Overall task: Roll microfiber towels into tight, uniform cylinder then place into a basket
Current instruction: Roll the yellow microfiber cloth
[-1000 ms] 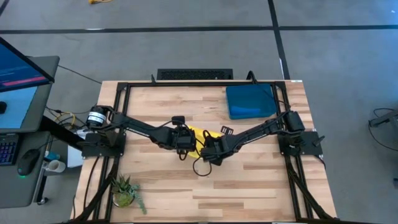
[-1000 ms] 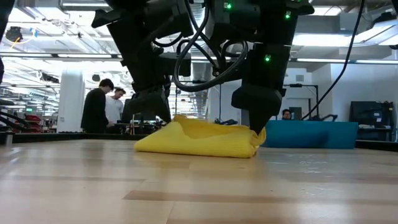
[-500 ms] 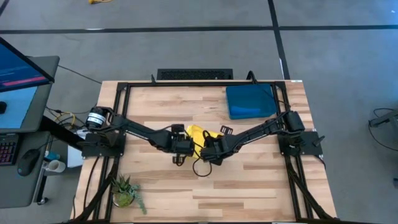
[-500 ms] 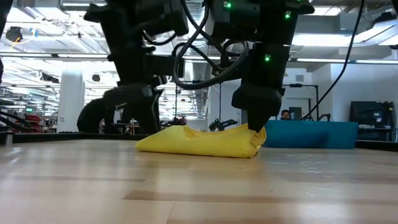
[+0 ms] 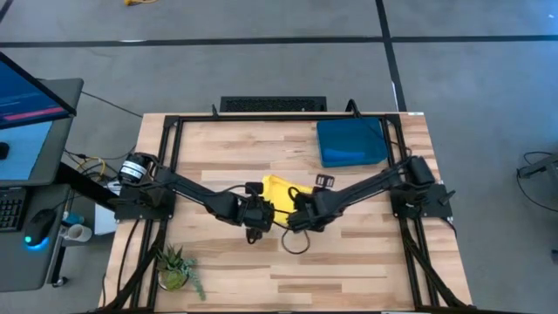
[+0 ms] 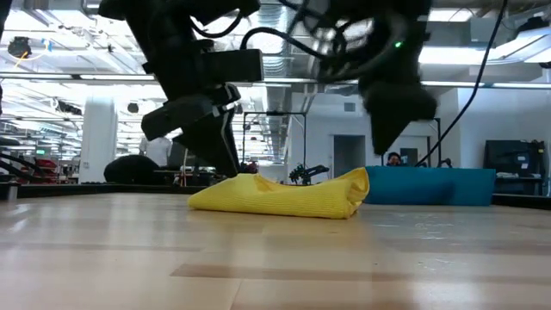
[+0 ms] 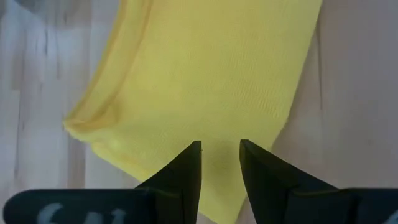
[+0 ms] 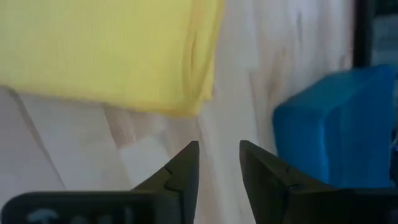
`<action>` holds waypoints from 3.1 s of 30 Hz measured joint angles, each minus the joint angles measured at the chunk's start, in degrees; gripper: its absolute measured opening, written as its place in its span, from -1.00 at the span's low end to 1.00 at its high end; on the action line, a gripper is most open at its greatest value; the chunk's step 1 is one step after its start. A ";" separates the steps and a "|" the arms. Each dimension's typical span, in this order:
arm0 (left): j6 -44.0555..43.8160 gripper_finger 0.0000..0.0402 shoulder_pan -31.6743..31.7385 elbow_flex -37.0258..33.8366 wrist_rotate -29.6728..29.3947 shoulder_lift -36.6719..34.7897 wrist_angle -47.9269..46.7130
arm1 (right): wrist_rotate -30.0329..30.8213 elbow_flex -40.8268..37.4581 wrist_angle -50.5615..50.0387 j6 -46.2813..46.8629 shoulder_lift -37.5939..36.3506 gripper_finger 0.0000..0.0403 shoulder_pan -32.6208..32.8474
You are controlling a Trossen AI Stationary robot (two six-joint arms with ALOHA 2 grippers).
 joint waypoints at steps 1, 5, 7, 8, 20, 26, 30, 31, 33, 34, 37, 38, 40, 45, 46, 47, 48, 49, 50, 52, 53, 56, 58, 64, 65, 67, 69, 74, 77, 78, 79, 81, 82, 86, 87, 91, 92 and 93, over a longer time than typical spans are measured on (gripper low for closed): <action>0.03 -0.49 0.00 -0.08 -0.14 0.00 0.27 | 0.88 -0.20 0.10 -0.37 -0.96 -0.33 0.39; 1.77 -0.49 0.14 -3.94 -1.42 0.00 5.69 | 3.49 -3.78 2.13 -0.69 -6.34 -0.37 1.55; 1.99 -0.49 0.51 -5.93 -1.42 0.02 9.57 | 4.26 -6.40 5.47 -0.69 -9.64 -0.39 1.78; 2.32 -0.49 0.76 -6.89 -1.31 0.02 11.88 | 4.25 -7.88 6.82 -0.71 -11.11 -0.39 1.86; 2.53 -0.49 2.17 -8.57 1.06 -0.20 13.97 | -9.15 -25.36 49.26 -13.50 -18.16 -0.39 1.09; 1.88 -0.49 2.12 -8.57 0.70 -0.20 12.88 | -12.56 -27.42 61.65 -17.66 -13.50 -0.39 1.20; 2.75 -0.49 2.12 -8.57 -0.15 -0.20 12.85 | -12.57 -27.41 63.28 -17.90 -9.52 -0.39 1.22; 2.79 -0.49 2.12 -8.46 -0.76 -0.20 12.59 | -12.56 -27.55 62.87 -17.91 -8.64 -0.39 1.30; 2.74 -0.49 2.12 -8.03 -1.86 -0.20 12.04 | -12.56 -27.46 63.74 -17.91 -6.71 -0.39 1.54; 2.64 -0.49 2.06 -7.71 -2.44 -0.20 11.51 | -12.58 -27.33 63.88 -17.91 -5.68 -0.39 1.56; 2.76 -0.49 1.66 -7.05 -3.54 -0.20 11.27 | -13.25 -27.34 63.46 -17.55 -3.44 -0.39 1.57; 2.83 -0.49 1.48 -6.90 -3.94 -0.20 11.24 | -13.70 -27.17 63.93 -17.25 -2.85 -0.39 1.41; 3.23 -0.49 1.28 -6.67 -4.22 -0.20 11.30 | -14.20 -27.13 63.90 -17.00 -2.64 -0.39 1.07; 3.06 -0.49 1.70 -6.84 -2.45 -0.17 11.47 | -15.25 -27.24 63.39 -16.22 -3.33 -0.39 0.64; 2.73 -0.49 2.01 -7.25 -1.54 -0.15 11.65 | -15.35 -27.33 62.71 -16.13 -3.75 -0.39 0.70; 2.11 -0.49 2.46 -7.75 -0.50 -0.12 11.42 | -15.40 -27.42 62.47 -16.12 -3.93 -0.39 0.80; 1.10 -0.49 3.01 -8.36 0.56 -0.07 11.30 | -15.42 -27.42 62.39 -16.10 -4.02 -0.39 0.79; -0.26 -0.49 3.54 -8.85 1.92 -0.07 10.79 | -15.42 -27.42 62.00 -16.09 -4.17 -0.39 0.83; -1.60 -0.49 4.02 -9.37 3.28 -0.07 10.23 | -15.42 -27.42 61.76 -16.02 -4.22 -0.39 1.01; -4.36 -0.49 4.76 -10.00 5.46 -0.16 9.63 | -15.32 -27.42 61.55 -15.97 -4.22 -0.39 1.16; -5.82 -0.49 5.04 -10.22 6.16 -0.22 9.41 | -15.33 -27.40 61.43 -15.95 -4.22 -0.39 1.16; -8.14 -0.49 5.64 -10.51 7.76 -0.26 9.19 | -15.35 -27.40 61.22 -15.51 -4.25 -0.39 1.03; -7.93 -0.49 5.66 -10.29 7.83 -0.43 9.37 | -15.36 -27.40 61.22 -15.00 -4.26 -0.39 1.05; -5.69 -0.49 4.26 -9.70 8.24 -2.56 7.88 | -15.36 -27.40 60.86 -14.98 -4.33 -0.39 1.05; -5.65 -0.49 3.83 -9.70 7.54 -3.27 7.66 | -15.36 -27.39 60.85 -14.99 -4.33 -0.39 1.05; -5.67 -0.49 2.74 -9.70 5.22 -4.80 7.03 | -15.38 -26.96 60.15 -15.00 -4.33 -0.39 1.05; -5.76 -0.49 1.78 -9.70 2.40 -6.09 6.38 | -15.53 -25.96 58.36 -15.03 -4.30 -0.39 1.05; -5.44 -0.49 0.17 -9.66 -1.52 -8.15 6.17 | -15.71 -22.87 52.68 -15.00 -4.24 -0.39 1.49; -4.17 -0.49 -0.06 -9.68 -2.13 -8.11 5.99 | -15.68 -21.62 51.20 -15.02 -4.24 -0.39 2.41; -4.11 -0.49 -0.03 -9.92 -2.12 -8.11 6.57 | -15.68 -21.20 50.73 -15.03 -4.24 -0.39 2.78; -4.08 -0.49 0.11 -10.46 -2.10 -8.13 7.49 | -15.66 -20.77 50.23 -15.03 -4.24 -0.39 3.21; -4.04 -0.49 0.38 -11.65 -2.04 -8.09 9.28 | -15.63 -19.70 48.28 -15.05 -4.24 -0.39 3.97; -3.75 -0.49 0.42 -12.23 -2.00 -8.09 10.57 | -15.44 -19.00 46.84 -15.05 -4.24 -0.39 4.38; 0.02 -0.49 0.54 -13.96 1.38 -7.65 17.67 | -11.14 -15.67 40.36 -15.05 -4.24 -0.39 6.23; 1.01 -0.49 0.50 -14.26 3.12 -7.43 19.85 | -9.73 -14.97 38.82 -15.05 -4.24 -0.39 6.73; 2.76 -0.49 0.72 -15.47 9.98 -7.45 27.00 | -5.98 -11.98 31.89 -15.05 -4.24 -0.39 8.31; 2.81 -0.49 0.80 -15.69 10.97 -7.45 27.34 | -5.22 -11.41 29.81 -15.07 -4.24 -0.39 8.61; 2.81 -0.49 0.85 -15.78 11.47 -7.45 27.19 | -4.20 -10.79 27.92 -15.05 -4.24 -0.39 8.80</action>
